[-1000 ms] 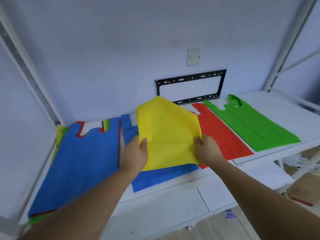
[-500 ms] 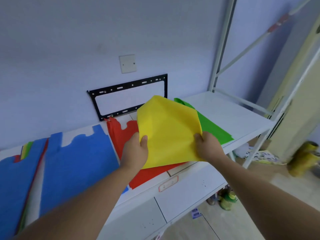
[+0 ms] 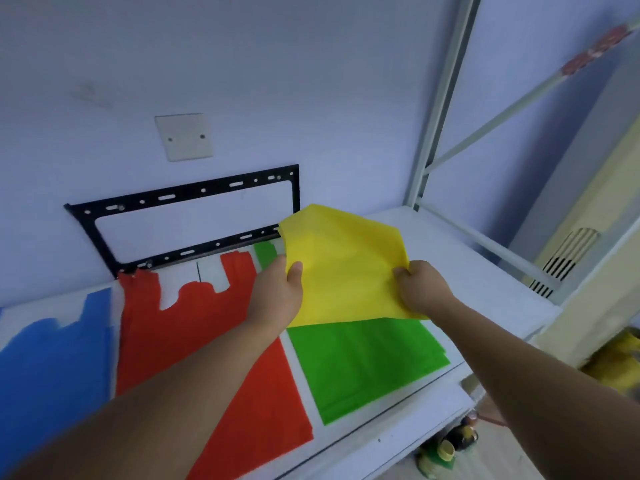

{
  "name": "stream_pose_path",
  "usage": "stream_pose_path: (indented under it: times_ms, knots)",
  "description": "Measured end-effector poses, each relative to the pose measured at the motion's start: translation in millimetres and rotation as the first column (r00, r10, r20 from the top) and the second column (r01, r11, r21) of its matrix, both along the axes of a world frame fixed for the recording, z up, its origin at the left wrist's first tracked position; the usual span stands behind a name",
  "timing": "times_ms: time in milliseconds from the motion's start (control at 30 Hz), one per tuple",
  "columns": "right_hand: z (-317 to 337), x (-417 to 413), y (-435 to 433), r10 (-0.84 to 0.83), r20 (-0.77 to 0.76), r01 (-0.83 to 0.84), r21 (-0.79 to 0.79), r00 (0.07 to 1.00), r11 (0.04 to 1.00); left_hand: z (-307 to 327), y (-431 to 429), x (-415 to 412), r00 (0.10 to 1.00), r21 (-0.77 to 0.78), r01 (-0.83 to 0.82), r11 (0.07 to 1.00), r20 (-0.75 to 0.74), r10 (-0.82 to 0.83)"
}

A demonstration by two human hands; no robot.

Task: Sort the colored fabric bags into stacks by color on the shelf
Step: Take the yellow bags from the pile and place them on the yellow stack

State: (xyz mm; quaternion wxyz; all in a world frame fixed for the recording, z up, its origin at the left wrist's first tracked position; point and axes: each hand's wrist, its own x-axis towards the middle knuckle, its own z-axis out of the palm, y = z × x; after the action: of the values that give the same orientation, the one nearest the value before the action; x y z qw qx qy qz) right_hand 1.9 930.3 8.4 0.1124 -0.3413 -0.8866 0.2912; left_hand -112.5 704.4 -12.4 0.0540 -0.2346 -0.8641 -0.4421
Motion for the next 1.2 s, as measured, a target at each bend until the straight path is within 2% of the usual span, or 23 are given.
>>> stream_pose_path:
  times_ms: [167,333,433,533,633,700,767,867,1067,1133,1200]
  knots:
    - [38,-43,87,0.040,-0.006,-0.040,0.017,0.999,0.999,37,83,-28,0.998,-0.002,-0.036,0.999,-0.053,0.036]
    - [89,-73,167,0.147,-0.312,-0.122,0.096,0.939,0.988,90,158,-42,0.964,0.153,-0.139,0.978,-0.206,0.169]
    - [91,-61,208,0.180,-0.364,-0.173,0.052,0.914,0.984,88,198,-22,0.952,0.196,-0.190,0.962,-0.204,0.229]
    - [57,-36,250,0.194,-0.200,-0.218,-0.108,0.960,0.970,46,233,7,0.970,0.140,-0.231,0.963,-0.045,0.239]
    - [10,-5,284,0.178,0.036,-0.164,-0.250,0.983,0.954,-7,260,43,0.949,-0.001,-0.248,0.969,0.201,0.243]
    - [-18,14,301,0.197,0.176,-0.136,-0.305,0.964,0.942,-37,272,65,0.903,-0.112,-0.220,0.969,0.352,0.246]
    - [-36,28,311,0.255,0.299,-0.144,-0.347,0.920,0.927,-57,279,80,0.868,-0.235,-0.160,0.959,0.429,0.251]
    - [-50,37,320,0.289,0.365,-0.171,-0.321,0.885,0.931,-64,283,86,0.850,-0.340,-0.113,0.933,0.453,0.268]
    - [-57,38,328,0.246,0.274,-0.185,-0.228,0.930,0.956,-60,287,83,0.839,-0.375,-0.068,0.924,0.480,0.256]
    - [-53,38,321,0.230,0.289,-0.187,-0.167,0.929,0.968,-57,283,84,0.855,-0.373,-0.098,0.923,0.444,0.270]
    - [-50,36,313,0.230,0.286,-0.233,-0.022,0.930,0.972,-50,273,85,0.887,-0.372,-0.161,0.914,0.351,0.299]
